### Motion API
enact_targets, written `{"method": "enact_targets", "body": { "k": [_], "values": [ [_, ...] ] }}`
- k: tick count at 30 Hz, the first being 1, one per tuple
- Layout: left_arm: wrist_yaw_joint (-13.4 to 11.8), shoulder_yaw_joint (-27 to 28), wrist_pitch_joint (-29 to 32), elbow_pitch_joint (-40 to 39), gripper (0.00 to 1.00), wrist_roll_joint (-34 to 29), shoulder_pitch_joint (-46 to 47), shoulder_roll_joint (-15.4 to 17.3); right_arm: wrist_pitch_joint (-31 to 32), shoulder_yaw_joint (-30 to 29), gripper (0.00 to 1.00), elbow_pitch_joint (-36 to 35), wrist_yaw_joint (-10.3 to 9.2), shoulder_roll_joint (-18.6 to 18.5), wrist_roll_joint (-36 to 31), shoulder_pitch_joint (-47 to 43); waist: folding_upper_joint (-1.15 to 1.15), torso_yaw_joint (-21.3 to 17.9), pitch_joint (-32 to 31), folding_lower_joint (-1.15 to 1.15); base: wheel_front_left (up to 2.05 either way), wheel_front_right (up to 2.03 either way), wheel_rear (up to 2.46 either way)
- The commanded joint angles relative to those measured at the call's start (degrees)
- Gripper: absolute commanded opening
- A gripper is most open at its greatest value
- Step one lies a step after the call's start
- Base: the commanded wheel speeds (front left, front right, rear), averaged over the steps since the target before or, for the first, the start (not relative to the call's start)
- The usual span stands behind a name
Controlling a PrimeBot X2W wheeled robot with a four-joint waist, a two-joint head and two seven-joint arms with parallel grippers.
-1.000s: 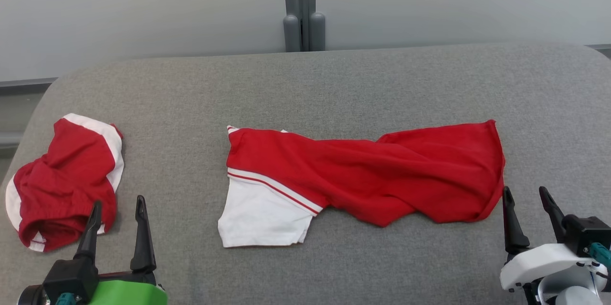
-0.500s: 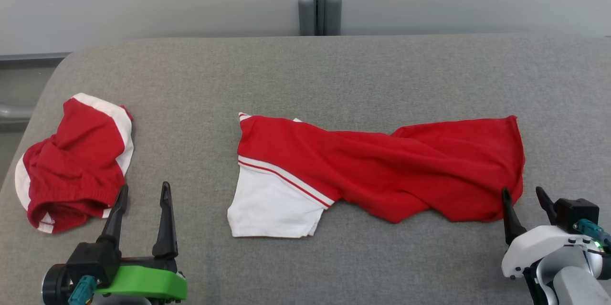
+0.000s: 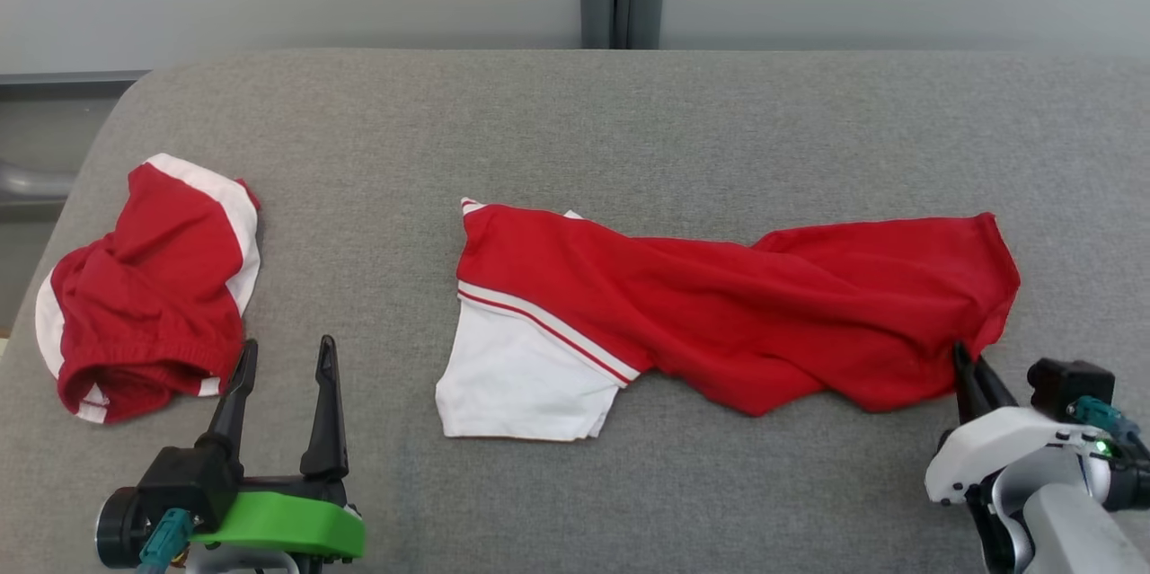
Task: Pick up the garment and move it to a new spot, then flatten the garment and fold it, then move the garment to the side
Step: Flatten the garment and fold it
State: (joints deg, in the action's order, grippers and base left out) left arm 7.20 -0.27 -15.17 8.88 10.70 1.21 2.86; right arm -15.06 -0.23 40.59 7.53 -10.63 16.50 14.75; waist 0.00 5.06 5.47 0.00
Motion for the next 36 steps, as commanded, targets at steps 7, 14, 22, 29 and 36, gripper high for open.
{"method": "enact_targets", "body": {
  "k": [7, 14, 22, 29, 36],
  "values": [
    [-0.49, -0.25, 0.04, 0.20, 1.00, 0.92, 0.87, 0.07, -0.17, -0.08, 0.00, -15.44, -0.08, -3.06, -2.25, -3.35, 0.00, -2.95, -1.07, 0.00, 0.00, 0.00, 0.00],
    [-0.76, 0.04, 0.04, -0.17, 1.00, 1.53, -0.61, 0.08, -0.18, -2.47, 0.00, -29.96, -0.08, -4.79, -3.41, -9.23, 0.00, -4.83, -1.29, 0.00, 0.00, 0.00, 0.00],
    [-1.04, -0.16, 0.04, -0.25, 1.00, 1.69, -0.45, 0.08, -0.18, -5.69, 0.00, -39.87, -0.08, -5.31, -2.96, -12.55, 0.00, -5.98, -0.41, 0.00, 0.00, 0.00, 0.00],
    [-1.02, -1.12, 0.04, 0.27, 1.00, 1.90, 0.95, 0.08, -0.17, -4.85, 0.00, -38.22, -0.08, -6.97, -2.38, -8.78, 0.00, -4.83, 0.27, 0.00, 0.00, 0.00, 0.00],
    [-1.03, -2.28, 0.04, 0.98, 1.00, 2.17, 1.94, 0.10, -0.17, 1.45, 0.00, -29.22, -0.08, -9.46, -4.42, 1.39, 0.00, -1.77, 1.47, 0.00, 0.00, 0.00, 0.00]
  ]
}}
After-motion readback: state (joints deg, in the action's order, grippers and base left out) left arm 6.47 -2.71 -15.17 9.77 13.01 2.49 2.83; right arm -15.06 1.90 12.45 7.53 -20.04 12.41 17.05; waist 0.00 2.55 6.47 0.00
